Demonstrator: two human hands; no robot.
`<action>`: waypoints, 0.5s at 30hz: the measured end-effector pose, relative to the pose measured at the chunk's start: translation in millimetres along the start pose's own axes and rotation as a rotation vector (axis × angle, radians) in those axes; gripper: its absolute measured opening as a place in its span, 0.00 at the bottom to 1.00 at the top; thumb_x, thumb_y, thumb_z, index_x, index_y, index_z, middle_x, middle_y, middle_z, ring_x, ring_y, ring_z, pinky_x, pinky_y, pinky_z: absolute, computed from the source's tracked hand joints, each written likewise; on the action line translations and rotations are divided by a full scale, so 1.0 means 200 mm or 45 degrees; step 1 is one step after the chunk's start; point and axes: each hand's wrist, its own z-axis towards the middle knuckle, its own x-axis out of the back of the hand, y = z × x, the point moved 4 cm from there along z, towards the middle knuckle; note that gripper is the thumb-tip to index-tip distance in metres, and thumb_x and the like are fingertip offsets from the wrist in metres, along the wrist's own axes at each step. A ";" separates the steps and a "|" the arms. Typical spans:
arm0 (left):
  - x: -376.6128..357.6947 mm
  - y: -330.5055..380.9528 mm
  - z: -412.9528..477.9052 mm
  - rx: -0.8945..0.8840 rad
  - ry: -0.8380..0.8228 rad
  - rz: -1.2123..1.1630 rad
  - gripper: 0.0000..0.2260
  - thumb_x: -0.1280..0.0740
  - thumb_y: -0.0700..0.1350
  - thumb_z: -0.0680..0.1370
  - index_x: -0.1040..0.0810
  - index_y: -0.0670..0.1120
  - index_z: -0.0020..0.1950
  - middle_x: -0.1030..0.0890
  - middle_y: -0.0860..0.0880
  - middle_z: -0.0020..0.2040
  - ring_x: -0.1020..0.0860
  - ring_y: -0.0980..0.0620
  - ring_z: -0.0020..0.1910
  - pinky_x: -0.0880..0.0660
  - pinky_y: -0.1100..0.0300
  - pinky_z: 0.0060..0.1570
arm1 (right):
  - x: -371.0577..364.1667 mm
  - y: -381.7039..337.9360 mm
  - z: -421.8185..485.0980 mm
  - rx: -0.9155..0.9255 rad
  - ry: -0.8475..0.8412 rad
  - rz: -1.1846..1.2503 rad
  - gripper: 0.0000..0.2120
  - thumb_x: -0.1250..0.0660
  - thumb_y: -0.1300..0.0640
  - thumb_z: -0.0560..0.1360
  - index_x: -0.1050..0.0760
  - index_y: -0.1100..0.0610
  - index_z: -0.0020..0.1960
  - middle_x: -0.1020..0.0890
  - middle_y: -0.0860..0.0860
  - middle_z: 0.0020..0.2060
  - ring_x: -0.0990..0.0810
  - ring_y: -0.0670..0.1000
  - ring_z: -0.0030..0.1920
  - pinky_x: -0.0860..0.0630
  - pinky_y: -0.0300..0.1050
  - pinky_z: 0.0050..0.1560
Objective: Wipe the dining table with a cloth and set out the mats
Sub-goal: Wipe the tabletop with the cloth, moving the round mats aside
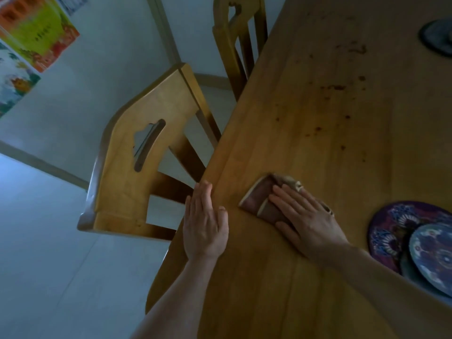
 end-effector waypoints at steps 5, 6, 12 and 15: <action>0.00 0.01 0.02 -0.024 -0.023 0.060 0.28 0.52 0.53 0.77 0.39 0.46 0.77 0.40 0.48 0.78 0.44 0.52 0.78 0.49 0.51 0.77 | 0.08 0.13 0.17 -0.310 0.172 -0.005 0.30 0.57 0.40 0.81 0.46 0.51 0.79 0.44 0.49 0.78 0.51 0.47 0.78 0.56 0.50 0.78; 0.00 0.01 0.02 -0.027 -0.027 0.065 0.28 0.51 0.53 0.77 0.39 0.46 0.77 0.40 0.48 0.78 0.45 0.52 0.78 0.49 0.50 0.77 | 0.08 0.12 0.22 -0.374 0.201 -0.003 0.30 0.57 0.40 0.81 0.46 0.52 0.79 0.44 0.50 0.78 0.51 0.49 0.78 0.57 0.51 0.78; -0.02 -0.02 0.03 -0.053 -0.033 0.096 0.28 0.52 0.54 0.77 0.37 0.46 0.76 0.40 0.48 0.78 0.46 0.51 0.78 0.51 0.49 0.77 | 0.03 -0.05 0.46 -0.530 0.238 0.014 0.28 0.54 0.42 0.82 0.46 0.53 0.79 0.45 0.52 0.79 0.52 0.52 0.79 0.61 0.51 0.77; -0.01 -0.02 0.02 -0.065 -0.029 0.025 0.28 0.53 0.53 0.77 0.36 0.46 0.76 0.40 0.48 0.78 0.46 0.52 0.78 0.50 0.49 0.77 | -0.02 -0.24 0.42 -0.394 0.204 0.030 0.28 0.53 0.43 0.82 0.46 0.52 0.79 0.45 0.51 0.78 0.52 0.51 0.79 0.60 0.51 0.77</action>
